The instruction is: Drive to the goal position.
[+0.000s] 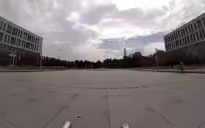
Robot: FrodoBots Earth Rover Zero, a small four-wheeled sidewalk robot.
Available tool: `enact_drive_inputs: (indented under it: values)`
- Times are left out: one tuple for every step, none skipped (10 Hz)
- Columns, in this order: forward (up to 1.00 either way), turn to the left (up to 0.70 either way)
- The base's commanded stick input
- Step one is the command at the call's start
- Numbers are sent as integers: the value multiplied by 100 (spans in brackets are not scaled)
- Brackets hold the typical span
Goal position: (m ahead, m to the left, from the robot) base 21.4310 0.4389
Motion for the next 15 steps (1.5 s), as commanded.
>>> enact_drive_inputs:
  values:
    - [70,0]
    - [70,0]
    - [70,0]
    - [70,0]
    - [70,0]
    - [70,0]
    - [70,0]
    - [70,0]
    - [70,0]
    - [70,0]
    - [70,0]
    - [70,0]
    - [70,0]
    - [70,0]
    - [70,0]
